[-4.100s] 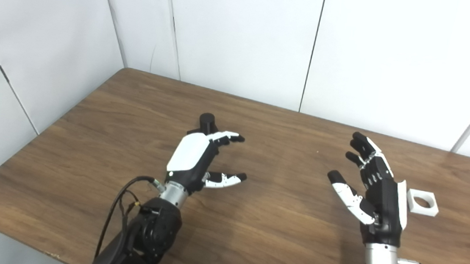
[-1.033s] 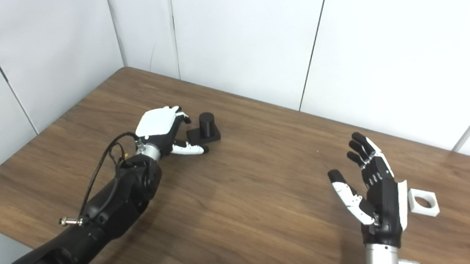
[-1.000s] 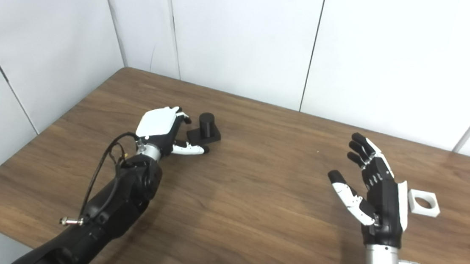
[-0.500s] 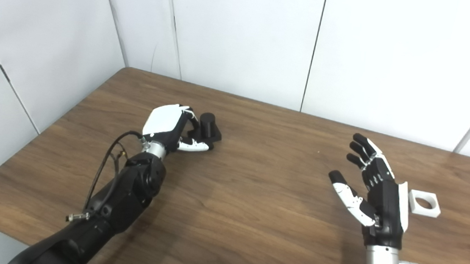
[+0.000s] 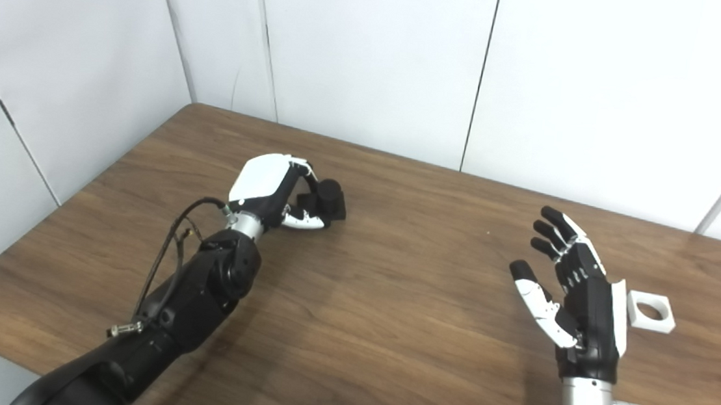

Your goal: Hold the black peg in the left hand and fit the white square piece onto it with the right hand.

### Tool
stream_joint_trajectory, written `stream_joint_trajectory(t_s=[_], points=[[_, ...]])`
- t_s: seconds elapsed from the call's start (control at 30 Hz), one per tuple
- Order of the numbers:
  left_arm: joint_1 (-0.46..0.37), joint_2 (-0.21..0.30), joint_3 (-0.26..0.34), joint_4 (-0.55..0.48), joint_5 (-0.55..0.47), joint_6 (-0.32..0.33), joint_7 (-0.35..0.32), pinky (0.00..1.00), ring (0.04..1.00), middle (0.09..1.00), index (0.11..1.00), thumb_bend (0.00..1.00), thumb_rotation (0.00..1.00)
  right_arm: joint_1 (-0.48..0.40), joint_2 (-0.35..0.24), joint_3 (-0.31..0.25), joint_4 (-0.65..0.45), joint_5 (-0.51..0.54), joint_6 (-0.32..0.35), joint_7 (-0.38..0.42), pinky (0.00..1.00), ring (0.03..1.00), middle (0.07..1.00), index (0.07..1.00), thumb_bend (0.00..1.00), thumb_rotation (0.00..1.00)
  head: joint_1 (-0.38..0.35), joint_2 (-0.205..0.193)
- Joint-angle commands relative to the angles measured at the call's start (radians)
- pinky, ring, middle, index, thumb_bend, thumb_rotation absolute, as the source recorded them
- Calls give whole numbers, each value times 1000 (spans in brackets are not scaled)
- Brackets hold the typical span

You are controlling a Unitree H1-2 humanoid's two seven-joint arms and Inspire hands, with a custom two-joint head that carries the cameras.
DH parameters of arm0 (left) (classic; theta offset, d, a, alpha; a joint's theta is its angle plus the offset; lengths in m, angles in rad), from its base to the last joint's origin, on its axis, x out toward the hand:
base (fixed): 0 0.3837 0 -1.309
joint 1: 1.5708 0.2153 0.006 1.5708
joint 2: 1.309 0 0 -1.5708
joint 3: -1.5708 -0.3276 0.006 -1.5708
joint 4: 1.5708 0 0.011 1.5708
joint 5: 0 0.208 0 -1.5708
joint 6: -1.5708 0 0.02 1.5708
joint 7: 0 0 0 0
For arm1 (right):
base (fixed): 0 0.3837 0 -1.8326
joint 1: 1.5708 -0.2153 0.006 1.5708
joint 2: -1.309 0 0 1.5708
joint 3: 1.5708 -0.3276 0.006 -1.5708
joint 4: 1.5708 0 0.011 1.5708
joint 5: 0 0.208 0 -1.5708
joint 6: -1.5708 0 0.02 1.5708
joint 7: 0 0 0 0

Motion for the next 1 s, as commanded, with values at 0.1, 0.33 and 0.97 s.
stream_joint_trajectory(t_s=[0.1,0.33,0.97], points=[[23,34,-15,14,-27,-4,-60,837,902,849,485,521,75,146,-24,-20,63,12,-18,-6,758,818,858,797,481,386,-2,2],[25,63,-24,6,-95,-108,-92,845,915,874,487,524,69,141,-23,-22,81,19,-24,-2,755,824,858,800,494,397,-6,2],[0,114,-73,37,-304,-422,-312,837,943,905,490,522,74,135,-26,-20,95,11,-36,-4,755,821,862,801,462,403,-17,7]])
